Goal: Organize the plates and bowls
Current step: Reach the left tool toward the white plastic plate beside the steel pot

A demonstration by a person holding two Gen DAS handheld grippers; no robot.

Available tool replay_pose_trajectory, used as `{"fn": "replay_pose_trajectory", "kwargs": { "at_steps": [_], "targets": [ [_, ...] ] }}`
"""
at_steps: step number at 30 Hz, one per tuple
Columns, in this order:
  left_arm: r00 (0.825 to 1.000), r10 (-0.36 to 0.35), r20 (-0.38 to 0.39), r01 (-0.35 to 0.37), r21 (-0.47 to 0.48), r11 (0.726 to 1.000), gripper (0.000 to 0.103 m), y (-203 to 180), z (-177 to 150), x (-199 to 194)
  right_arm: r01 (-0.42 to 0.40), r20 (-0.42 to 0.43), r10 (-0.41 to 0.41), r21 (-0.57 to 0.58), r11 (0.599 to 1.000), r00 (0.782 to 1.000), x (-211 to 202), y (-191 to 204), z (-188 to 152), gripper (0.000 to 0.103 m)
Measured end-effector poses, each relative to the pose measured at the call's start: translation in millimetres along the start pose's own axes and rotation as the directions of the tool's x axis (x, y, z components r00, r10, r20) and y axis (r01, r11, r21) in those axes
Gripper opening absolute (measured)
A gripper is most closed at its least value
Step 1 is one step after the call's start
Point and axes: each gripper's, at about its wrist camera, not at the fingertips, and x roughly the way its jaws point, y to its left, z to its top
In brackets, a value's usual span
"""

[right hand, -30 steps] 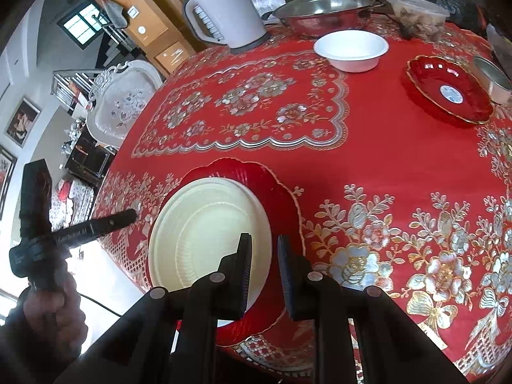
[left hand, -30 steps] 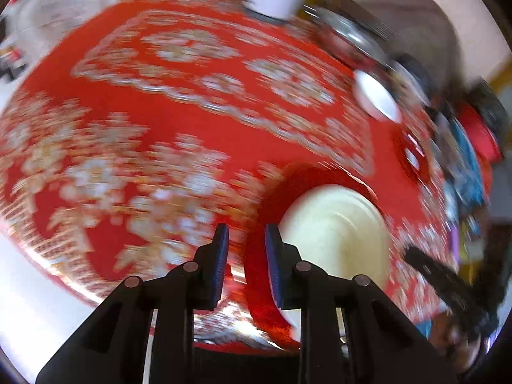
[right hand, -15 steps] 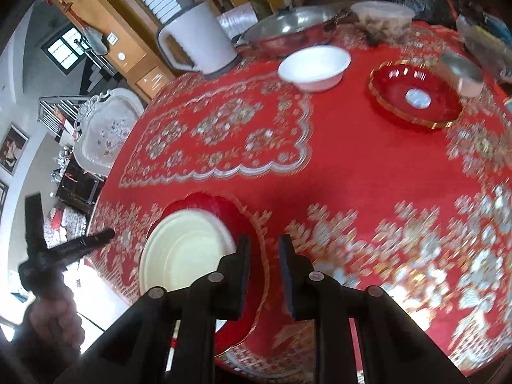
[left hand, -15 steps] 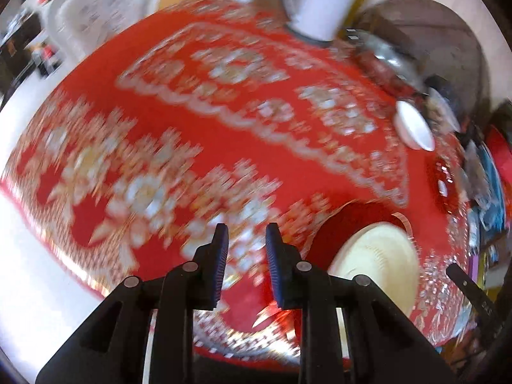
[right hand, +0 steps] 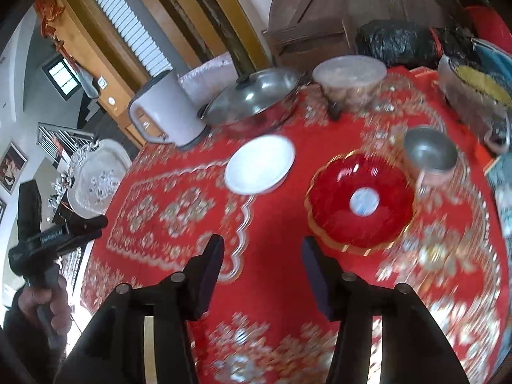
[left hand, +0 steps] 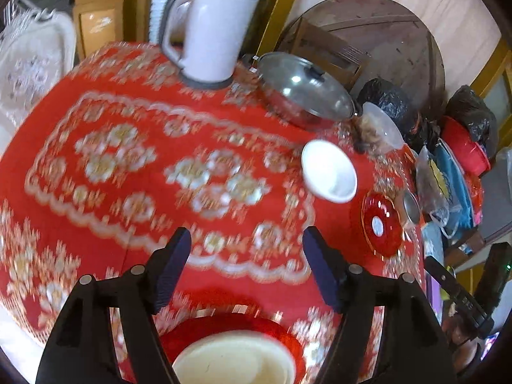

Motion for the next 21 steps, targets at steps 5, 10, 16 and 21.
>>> {"fn": "replay_pose_trajectory", "kwargs": {
  "at_steps": [5, 10, 16, 21],
  "targets": [
    [1.0, 0.023, 0.01, -0.023, -0.004, 1.0, 0.073, -33.5, 43.6, 28.8, -0.055, 0.012, 0.055, -0.04, 0.998, 0.998, 16.8, -12.5, 40.2, 0.053],
    [0.999, 0.013, -0.043, -0.015, -0.034, 0.999, 0.073, -59.7, 60.5, 76.8, -0.054, 0.02, 0.057, -0.121, 0.991, 0.998, 49.2, -12.6, 78.4, 0.064],
    [0.991, 0.052, -0.126, -0.056, -0.028, 0.998, 0.073, -75.4, 53.6, 136.0, -0.066, -0.043, 0.061, -0.143, 0.987, 0.997, 105.1, -18.4, 98.9, 0.064],
    [0.987, 0.048, -0.151, -0.048, 0.003, 0.999, 0.073, -87.6, 47.8, 162.9, -0.074, -0.091, 0.062, -0.139, 0.988, 0.994, 144.9, -23.7, 98.1, 0.064]
  ]
}}
